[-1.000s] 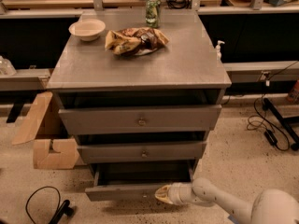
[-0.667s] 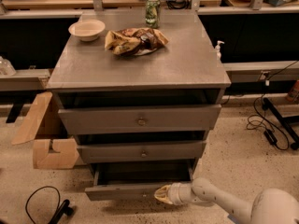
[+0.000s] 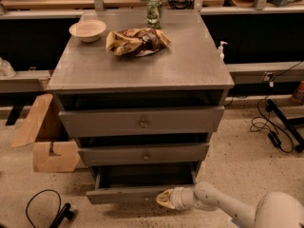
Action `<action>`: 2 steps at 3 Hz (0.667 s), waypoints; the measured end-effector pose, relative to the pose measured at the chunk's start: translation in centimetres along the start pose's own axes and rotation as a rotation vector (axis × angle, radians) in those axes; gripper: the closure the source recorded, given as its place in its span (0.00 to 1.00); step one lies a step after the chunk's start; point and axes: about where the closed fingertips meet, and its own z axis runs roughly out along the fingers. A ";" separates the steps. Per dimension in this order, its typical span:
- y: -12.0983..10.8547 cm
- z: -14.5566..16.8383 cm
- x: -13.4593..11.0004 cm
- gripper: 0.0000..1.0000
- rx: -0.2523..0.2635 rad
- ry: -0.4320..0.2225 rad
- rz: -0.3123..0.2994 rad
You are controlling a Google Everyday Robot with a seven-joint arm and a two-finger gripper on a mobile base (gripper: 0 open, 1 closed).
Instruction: Close bottom drawer
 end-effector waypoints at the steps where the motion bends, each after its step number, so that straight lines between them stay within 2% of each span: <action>1: 0.1 0.2 0.0 0.32 -0.003 -0.001 0.000; 2: 0.3 0.3 -0.1 0.09 -0.006 -0.003 0.001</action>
Offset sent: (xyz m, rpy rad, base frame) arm -0.0008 0.0014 -0.0005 0.0013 0.0014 0.0017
